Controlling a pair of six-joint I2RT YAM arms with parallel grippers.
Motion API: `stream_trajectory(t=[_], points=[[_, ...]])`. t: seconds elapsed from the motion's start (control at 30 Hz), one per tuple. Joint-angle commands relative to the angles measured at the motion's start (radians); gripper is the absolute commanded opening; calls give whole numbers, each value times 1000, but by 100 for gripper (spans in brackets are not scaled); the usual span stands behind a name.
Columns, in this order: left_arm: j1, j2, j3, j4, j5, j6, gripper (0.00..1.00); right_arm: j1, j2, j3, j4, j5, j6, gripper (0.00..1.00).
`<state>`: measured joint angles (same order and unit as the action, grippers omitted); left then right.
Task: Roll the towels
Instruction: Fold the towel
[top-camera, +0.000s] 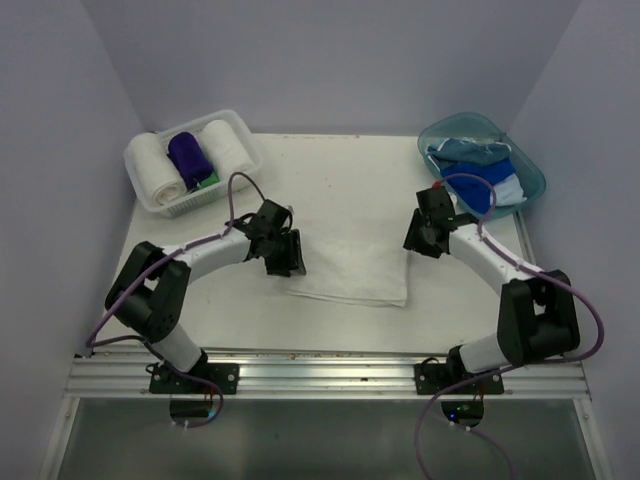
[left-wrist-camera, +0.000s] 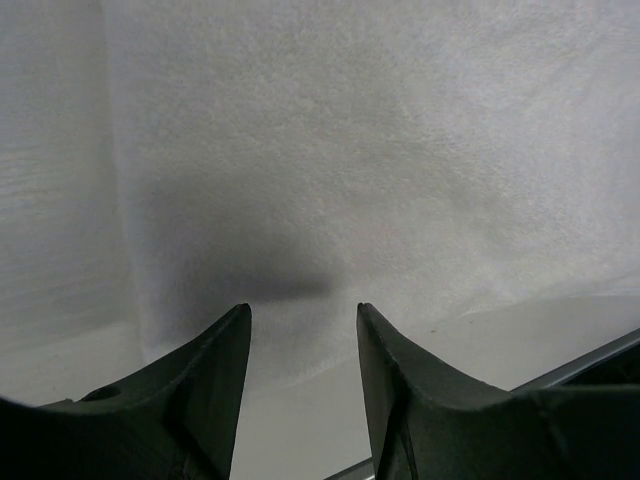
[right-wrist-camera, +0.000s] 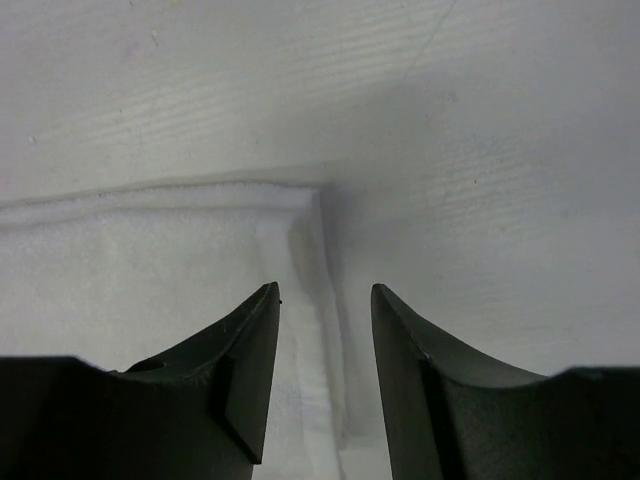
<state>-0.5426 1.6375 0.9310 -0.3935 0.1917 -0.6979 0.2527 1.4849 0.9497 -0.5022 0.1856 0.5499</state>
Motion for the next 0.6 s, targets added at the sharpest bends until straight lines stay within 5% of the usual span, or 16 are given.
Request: stream_trajectory(t=[0.0, 0.3, 0.57], points=[[3, -29, 109, -61, 9, 63, 50, -4, -112, -71, -13, -73, 1, 45], [1, 234, 374, -79, -43, 121, 48, 85, -212, -201, -29, -215, 22, 30], [9, 282, 278, -91, -109, 121, 46, 102, -23, -172, 31, -115, 13, 24]])
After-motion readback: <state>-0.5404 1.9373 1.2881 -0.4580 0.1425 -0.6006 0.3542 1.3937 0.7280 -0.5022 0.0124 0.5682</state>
